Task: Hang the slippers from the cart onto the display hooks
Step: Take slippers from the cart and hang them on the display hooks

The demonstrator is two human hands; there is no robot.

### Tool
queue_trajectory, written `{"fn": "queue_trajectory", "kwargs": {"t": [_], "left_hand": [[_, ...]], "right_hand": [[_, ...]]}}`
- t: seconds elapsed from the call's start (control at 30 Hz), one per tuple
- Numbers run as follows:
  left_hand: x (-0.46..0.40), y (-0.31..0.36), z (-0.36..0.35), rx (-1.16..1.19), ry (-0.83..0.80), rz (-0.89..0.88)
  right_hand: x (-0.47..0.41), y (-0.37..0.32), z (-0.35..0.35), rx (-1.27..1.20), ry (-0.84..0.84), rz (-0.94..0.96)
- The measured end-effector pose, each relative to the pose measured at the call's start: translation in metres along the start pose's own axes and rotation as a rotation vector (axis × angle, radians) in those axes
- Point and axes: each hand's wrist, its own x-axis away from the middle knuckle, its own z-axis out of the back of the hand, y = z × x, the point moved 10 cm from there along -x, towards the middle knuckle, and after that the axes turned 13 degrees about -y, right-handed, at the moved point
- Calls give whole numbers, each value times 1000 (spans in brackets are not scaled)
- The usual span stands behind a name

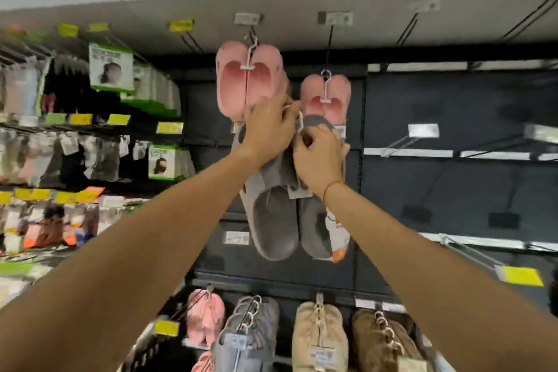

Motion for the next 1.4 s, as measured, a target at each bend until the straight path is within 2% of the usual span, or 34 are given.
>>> {"fn": "queue_trajectory", "kwargs": {"t": [0.07, 0.17, 0.33, 0.43, 0.73, 0.9, 1.17, 1.4], "left_hand": [[-24, 19, -5, 64, 22, -36], [-50, 33, -17, -27, 51, -49], [-79, 31, -31, -216, 56, 19], [-99, 11, -45, -226, 18, 67], [-187, -62, -77, -42, -1, 98], [-228, -87, -96, -89, -18, 65], [-270, -106, -143, -141, -48, 86], [-308, -124, -166, -165, 40, 60]], "right_hand": [[-23, 7, 36, 7, 49, -21], [-57, 11, 74, 43, 102, -49], [-113, 21, 93, 98, 141, -135], [-142, 29, 99, 91, 132, -205], [-256, 35, 82, 213, 116, -221], [-314, 50, 76, 256, 188, -230], [-382, 100, 56, 248, 182, -257], [-427, 125, 51, 199, 215, -166]]}}
